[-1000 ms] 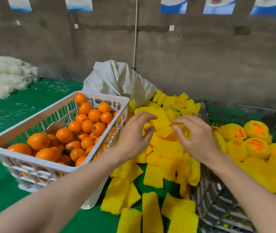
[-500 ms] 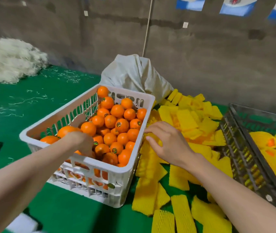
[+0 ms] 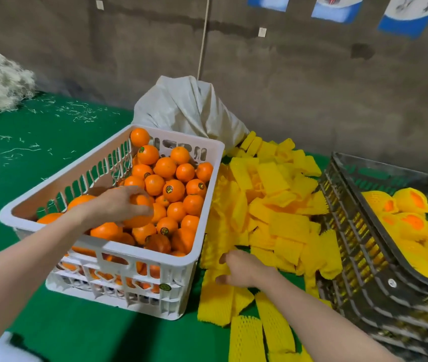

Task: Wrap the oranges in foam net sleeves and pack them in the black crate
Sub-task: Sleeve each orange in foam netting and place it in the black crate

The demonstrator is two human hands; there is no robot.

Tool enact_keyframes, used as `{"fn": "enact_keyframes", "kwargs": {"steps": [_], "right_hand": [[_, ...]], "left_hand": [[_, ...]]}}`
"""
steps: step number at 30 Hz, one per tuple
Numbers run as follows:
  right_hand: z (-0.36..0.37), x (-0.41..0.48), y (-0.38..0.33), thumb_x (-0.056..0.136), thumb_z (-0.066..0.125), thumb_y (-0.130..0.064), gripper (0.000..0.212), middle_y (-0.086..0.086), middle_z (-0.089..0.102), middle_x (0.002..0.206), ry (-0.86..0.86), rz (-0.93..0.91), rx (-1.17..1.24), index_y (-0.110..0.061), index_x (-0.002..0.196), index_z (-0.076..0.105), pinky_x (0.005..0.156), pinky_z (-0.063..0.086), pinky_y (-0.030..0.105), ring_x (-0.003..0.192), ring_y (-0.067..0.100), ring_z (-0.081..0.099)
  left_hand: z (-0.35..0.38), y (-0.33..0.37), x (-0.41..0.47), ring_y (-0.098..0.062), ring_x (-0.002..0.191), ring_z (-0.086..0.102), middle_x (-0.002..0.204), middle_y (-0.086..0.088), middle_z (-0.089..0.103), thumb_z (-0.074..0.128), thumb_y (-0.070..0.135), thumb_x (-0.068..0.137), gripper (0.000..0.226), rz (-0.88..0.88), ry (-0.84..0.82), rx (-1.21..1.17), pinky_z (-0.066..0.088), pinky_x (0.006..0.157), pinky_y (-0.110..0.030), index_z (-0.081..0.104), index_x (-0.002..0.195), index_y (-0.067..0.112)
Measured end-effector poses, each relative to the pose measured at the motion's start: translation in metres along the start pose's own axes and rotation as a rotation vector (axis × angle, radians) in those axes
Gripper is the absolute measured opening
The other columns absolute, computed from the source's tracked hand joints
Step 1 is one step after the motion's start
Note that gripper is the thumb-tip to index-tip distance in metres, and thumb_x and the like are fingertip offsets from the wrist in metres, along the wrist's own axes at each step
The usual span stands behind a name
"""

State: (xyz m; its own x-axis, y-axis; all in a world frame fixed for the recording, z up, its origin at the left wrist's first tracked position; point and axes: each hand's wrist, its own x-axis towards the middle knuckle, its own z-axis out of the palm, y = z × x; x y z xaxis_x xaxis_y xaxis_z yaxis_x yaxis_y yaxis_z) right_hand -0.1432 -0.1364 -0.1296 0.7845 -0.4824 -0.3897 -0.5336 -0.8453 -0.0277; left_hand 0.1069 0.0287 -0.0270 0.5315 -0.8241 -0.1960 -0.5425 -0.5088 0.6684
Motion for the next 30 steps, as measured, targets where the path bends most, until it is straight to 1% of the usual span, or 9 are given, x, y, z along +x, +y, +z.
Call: {"fn": "enact_keyframes", "kwargs": {"steps": [2, 5, 8, 11, 15, 18, 20, 26, 30], "right_hand": [[0.015, 0.004, 0.000, 0.081, 0.059, -0.058, 0.070, 0.015, 0.051, 0.126, -0.054, 0.058, -0.006, -0.010, 0.130, 0.047, 0.087, 0.047, 0.040, 0.115, 0.033, 0.049], [0.033, 0.007, 0.000, 0.079, 0.066, -0.050, 0.066, 0.015, 0.053, 0.123, -0.057, 0.103, 0.022, -0.009, 0.127, 0.047, 0.085, 0.046, 0.039, 0.113, 0.032, 0.051], [0.035, 0.005, 0.002, 0.082, 0.069, -0.033, 0.044, 0.014, 0.055, 0.120, 0.051, 0.111, 0.140, -0.009, 0.115, 0.053, 0.084, 0.046, 0.035, 0.110, 0.029, 0.053], [0.021, -0.010, 0.013, 0.084, 0.065, -0.023, 0.015, 0.010, 0.053, 0.113, 0.221, 0.071, 0.340, -0.015, 0.094, 0.056, 0.078, 0.037, 0.028, 0.104, 0.021, 0.049], [-0.015, -0.048, 0.036, 0.084, 0.066, -0.012, 0.011, 0.002, 0.054, 0.091, 0.412, -0.026, 0.648, -0.009, 0.090, 0.058, 0.074, 0.038, 0.028, 0.087, 0.017, 0.049], [-0.049, -0.081, 0.050, 0.082, 0.062, 0.004, 0.019, -0.004, 0.048, 0.075, 0.558, -0.098, 0.849, -0.011, 0.081, 0.050, 0.071, 0.038, 0.021, 0.072, 0.008, 0.047], [-0.071, -0.103, 0.057, 0.081, 0.056, 0.015, 0.030, -0.006, 0.039, 0.065, 0.599, -0.145, 1.038, -0.012, 0.074, 0.045, 0.056, 0.033, 0.015, 0.055, -0.002, 0.039], [-0.097, -0.146, 0.067, 0.071, 0.046, 0.015, 0.025, -0.001, 0.047, 0.058, 0.475, -0.419, 1.636, -0.009, 0.076, 0.040, 0.051, 0.035, 0.020, 0.051, 0.007, 0.044], [-0.092, -0.151, 0.064, 0.081, 0.040, 0.019, 0.029, -0.004, 0.054, 0.055, 0.442, -0.394, 1.657, -0.009, 0.079, 0.045, 0.048, 0.040, 0.017, 0.048, 0.005, 0.048]], "left_hand": [[0.004, 0.017, -0.003, -0.018, 0.095, 0.056, 0.113, 0.003, 0.048, 0.067, 0.034, 0.087, 0.033, 0.058, 0.033, -0.202, 0.054, 0.058, -0.026, 0.053, 0.117, 0.031], [0.014, 0.043, -0.012, -0.014, 0.098, 0.055, 0.116, 0.007, 0.051, 0.064, 0.032, 0.088, 0.025, 0.103, 0.039, -0.520, 0.053, 0.063, -0.028, 0.058, 0.112, 0.038], [0.027, 0.068, -0.019, -0.018, 0.099, 0.058, 0.122, 0.002, 0.055, 0.064, 0.028, 0.086, 0.022, 0.103, -0.017, -0.822, 0.053, 0.066, -0.030, 0.060, 0.106, 0.036], [0.041, 0.092, -0.027, -0.019, 0.086, 0.068, 0.123, -0.006, 0.061, 0.065, 0.030, 0.073, 0.042, 0.088, -0.191, -1.115, 0.053, 0.061, -0.030, 0.055, 0.114, 0.028], [0.062, 0.120, -0.031, -0.033, 0.088, 0.061, 0.126, -0.014, 0.053, 0.065, 0.026, 0.067, 0.052, 0.054, -0.313, -1.211, 0.045, 0.064, -0.032, 0.050, 0.117, 0.024], [0.080, 0.142, -0.032, -0.036, 0.110, 0.056, 0.133, -0.013, 0.049, 0.064, 0.016, 0.065, 0.052, 0.056, -0.337, -1.289, 0.047, 0.087, -0.041, 0.052, 0.116, 0.020], [0.093, 0.155, -0.034, -0.033, 0.115, 0.053, 0.134, -0.012, 0.049, 0.063, 0.009, 0.064, 0.055, 0.087, -0.334, -1.296, 0.044, 0.093, -0.043, 0.055, 0.117, 0.022], [0.130, 0.185, -0.038, -0.034, 0.098, 0.061, 0.135, -0.020, 0.050, 0.062, -0.001, 0.061, 0.078, 0.017, -0.343, -1.352, 0.053, 0.076, -0.042, 0.049, 0.135, 0.017], [0.158, 0.204, -0.046, -0.027, 0.073, 0.070, 0.095, -0.017, 0.068, 0.065, 0.024, 0.079, 0.062, -0.051, -0.387, -1.516, 0.059, 0.060, -0.037, 0.047, 0.135, 0.006]]}}
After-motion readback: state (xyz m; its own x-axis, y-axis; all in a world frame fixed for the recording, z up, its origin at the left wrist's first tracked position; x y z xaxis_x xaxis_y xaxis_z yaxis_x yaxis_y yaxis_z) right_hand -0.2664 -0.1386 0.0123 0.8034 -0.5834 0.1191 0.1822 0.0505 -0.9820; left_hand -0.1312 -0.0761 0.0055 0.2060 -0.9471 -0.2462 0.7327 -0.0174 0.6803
